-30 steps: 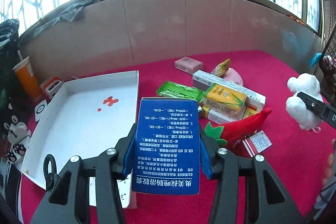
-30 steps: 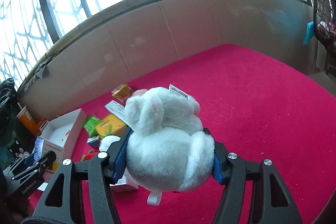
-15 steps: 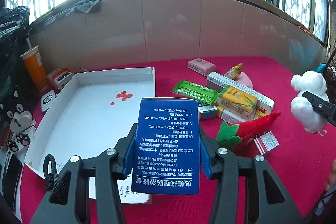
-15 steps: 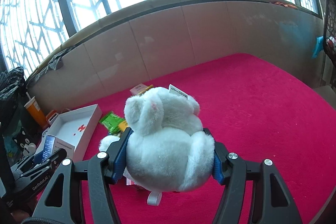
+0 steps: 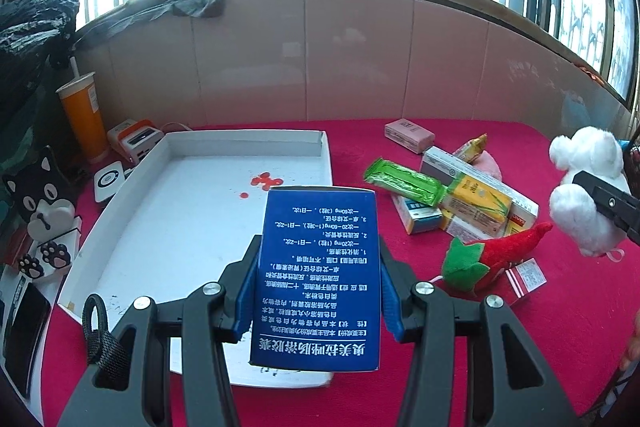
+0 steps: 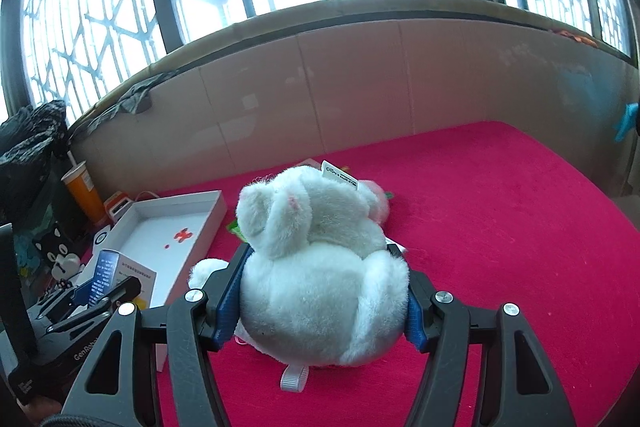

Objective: Organize objects
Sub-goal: 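Carry the blue box and white bunny with both tools over the white tray, then open both tools to drop the blue box and bunny into the tray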

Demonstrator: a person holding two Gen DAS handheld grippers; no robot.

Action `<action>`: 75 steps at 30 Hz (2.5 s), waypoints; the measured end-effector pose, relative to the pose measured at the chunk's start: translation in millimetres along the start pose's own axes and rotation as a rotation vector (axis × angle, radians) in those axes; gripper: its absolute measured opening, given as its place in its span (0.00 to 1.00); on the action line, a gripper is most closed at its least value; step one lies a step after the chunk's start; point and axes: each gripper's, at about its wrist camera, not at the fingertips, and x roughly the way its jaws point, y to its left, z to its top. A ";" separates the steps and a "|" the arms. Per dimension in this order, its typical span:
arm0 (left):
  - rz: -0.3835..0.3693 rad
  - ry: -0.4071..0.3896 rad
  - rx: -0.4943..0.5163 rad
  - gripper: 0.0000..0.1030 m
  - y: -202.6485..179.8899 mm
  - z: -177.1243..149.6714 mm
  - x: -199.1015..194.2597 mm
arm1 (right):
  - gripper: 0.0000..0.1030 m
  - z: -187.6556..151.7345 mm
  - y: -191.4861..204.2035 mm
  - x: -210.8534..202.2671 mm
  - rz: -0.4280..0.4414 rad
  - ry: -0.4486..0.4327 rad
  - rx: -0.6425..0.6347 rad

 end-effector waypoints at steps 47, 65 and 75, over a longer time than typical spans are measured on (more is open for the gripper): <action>0.137 0.042 -0.073 0.49 102.7 7.6 21.9 | 0.68 15.9 154.5 65.5 0.148 0.121 -0.178; 0.118 0.134 -0.087 0.49 137.9 13.9 60.7 | 0.69 3.9 207.5 131.8 0.160 0.246 -0.217; 0.129 0.102 -0.093 0.69 151.6 25.3 60.2 | 0.91 15.1 220.2 151.8 0.154 0.217 -0.234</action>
